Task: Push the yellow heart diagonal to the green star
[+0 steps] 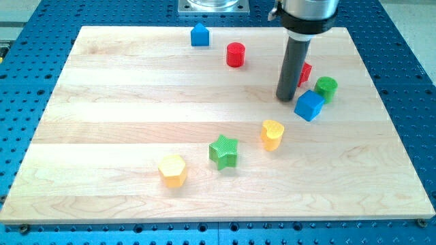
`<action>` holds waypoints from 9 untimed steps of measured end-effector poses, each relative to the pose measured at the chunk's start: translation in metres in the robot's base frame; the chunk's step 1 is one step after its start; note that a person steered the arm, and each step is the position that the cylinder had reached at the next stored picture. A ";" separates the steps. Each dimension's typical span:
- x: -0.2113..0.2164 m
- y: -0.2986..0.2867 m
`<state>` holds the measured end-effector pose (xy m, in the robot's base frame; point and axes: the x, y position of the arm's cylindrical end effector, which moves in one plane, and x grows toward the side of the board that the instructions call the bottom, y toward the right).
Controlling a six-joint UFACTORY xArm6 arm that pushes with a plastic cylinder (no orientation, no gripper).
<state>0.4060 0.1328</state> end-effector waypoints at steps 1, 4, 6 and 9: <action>0.024 0.004; 0.133 -0.026; 0.196 -0.053; 0.159 -0.055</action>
<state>0.5647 0.0782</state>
